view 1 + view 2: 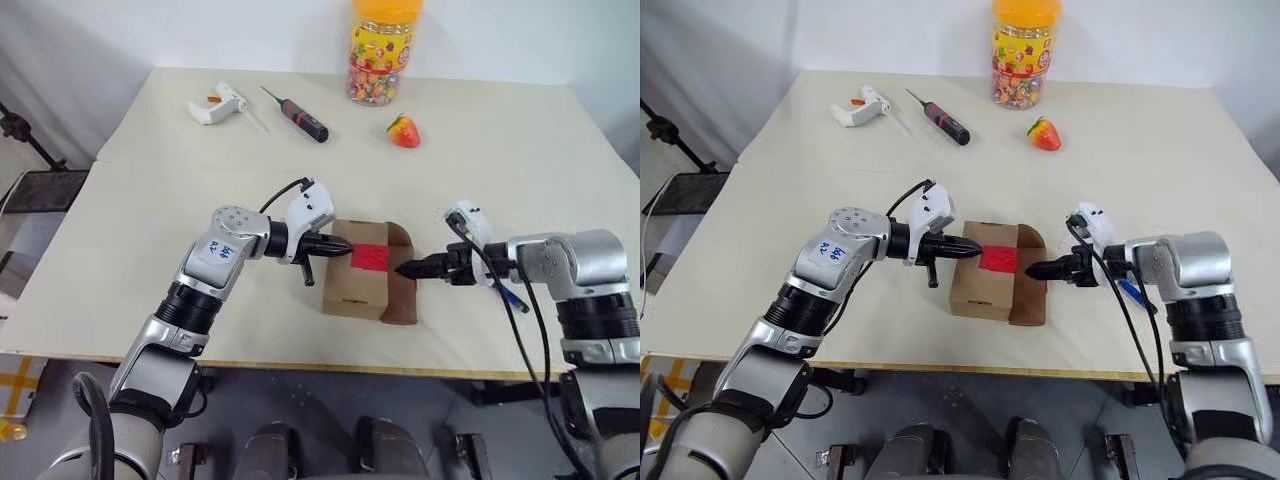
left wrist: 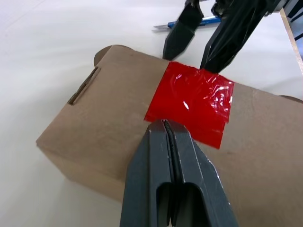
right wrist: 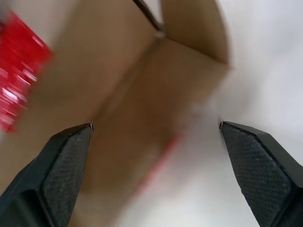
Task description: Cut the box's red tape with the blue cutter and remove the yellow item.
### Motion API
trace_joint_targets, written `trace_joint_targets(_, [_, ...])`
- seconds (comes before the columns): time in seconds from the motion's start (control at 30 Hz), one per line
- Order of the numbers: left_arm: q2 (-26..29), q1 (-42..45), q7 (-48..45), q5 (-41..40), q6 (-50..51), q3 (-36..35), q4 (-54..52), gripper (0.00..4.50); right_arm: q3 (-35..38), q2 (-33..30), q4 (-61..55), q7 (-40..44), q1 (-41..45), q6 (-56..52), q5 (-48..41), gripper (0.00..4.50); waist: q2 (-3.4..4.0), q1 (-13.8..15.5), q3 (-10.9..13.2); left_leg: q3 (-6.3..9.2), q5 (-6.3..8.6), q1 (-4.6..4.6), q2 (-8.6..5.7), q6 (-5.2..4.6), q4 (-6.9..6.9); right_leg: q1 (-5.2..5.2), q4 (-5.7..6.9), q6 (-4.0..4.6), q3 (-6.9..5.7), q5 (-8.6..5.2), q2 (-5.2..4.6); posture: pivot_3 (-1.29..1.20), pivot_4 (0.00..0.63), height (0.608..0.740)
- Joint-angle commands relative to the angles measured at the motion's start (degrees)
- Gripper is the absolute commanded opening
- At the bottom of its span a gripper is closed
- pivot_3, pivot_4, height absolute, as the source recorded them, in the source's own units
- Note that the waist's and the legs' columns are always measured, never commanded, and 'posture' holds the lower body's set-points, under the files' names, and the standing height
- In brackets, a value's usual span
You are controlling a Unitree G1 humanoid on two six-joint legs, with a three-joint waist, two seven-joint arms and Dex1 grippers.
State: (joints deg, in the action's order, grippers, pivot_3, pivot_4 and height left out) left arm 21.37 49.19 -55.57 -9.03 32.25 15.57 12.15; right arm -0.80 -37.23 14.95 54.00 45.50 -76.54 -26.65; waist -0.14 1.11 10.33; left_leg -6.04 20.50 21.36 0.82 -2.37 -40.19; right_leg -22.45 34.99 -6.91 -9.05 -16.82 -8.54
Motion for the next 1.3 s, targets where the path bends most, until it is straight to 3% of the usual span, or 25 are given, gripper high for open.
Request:
trace_joint_targets(0.03, [0.15,-0.46,-0.22,0.79,0.33,0.90,0.57,0.00,-2.19,3.35,7.19,2.93,1.59,-2.96,-2.73,4.48,0.00,-0.21,-0.01,-0.01,0.00,0.00,0.00,0.00,0.01,0.00,0.00,0.00,0.00,0.00,0.00,0.00,0.150,0.740])
trace_joint_targets(0.23, [0.27,-0.27,-0.43,0.97,0.19,0.79,0.68,0.00,-2.73,7.89,14.28,4.59,6.06,-0.14,-2.41,4.48,-0.04,-1.81,-0.08,-0.07,-0.02,-0.10,0.02,0.04,0.10,0.00,0.05,0.01,0.02,-0.01,0.01,0.00,0.150,0.740])
trace_joint_targets(0.33, [0.35,-0.43,-0.40,1.00,0.27,0.62,0.40,0.00,-2.43,9.22,16.78,2.50,7.45,0.96,-0.83,3.98,-0.03,-2.78,-0.08,-0.08,-0.05,-0.12,0.06,0.09,0.11,-0.01,0.08,0.02,0.03,-0.01,0.02,0.00,0.150,0.740])
trace_joint_targets(0.7, [0.68,-1.29,-0.44,0.82,0.30,0.21,-0.41,0.00,5.96,9.72,18.37,-7.76,10.65,-2.11,-0.80,0.05,-0.01,-2.68,-0.09,-0.09,-0.06,-0.06,0.05,0.12,0.14,-0.10,0.10,0.04,0.09,-0.02,-0.01,0.00,0.150,0.740])
trace_joint_targets(0.97, [1.36,-1.75,-0.02,0.99,-0.48,-0.53,-0.58,0.00,9.19,7.10,2.42,-19.50,13.71,-15.89,-5.93,0.01,0.12,-2.15,-0.01,-0.03,-0.07,0.14,0.00,0.10,0.09,-0.22,0.11,0.04,0.08,-0.02,-0.07,0.00,0.150,0.740])
trace_joint_targets(1.13, [1.11,-2.21,0.69,1.31,-1.41,-0.91,-0.84,0.00,6.95,3.72,-1.76,-31.77,15.10,-15.96,-20.85,0.01,0.12,-1.51,0.00,0.02,-0.07,0.15,-0.01,0.10,0.10,-0.23,0.10,0.04,0.05,-0.02,-0.06,0.00,0.150,0.740])
trace_joint_targets(1.3, [0.48,-3.02,2.11,1.43,-2.40,-1.49,-1.10,0.00,3.10,-1.17,-2.83,-49.12,18.62,-15.96,-42.17,0.01,0.13,-1.12,0.01,-0.01,-0.08,0.16,-0.03,0.07,0.08,-0.22,0.09,0.04,0.06,-0.02,-0.09,0.00,0.150,0.740])
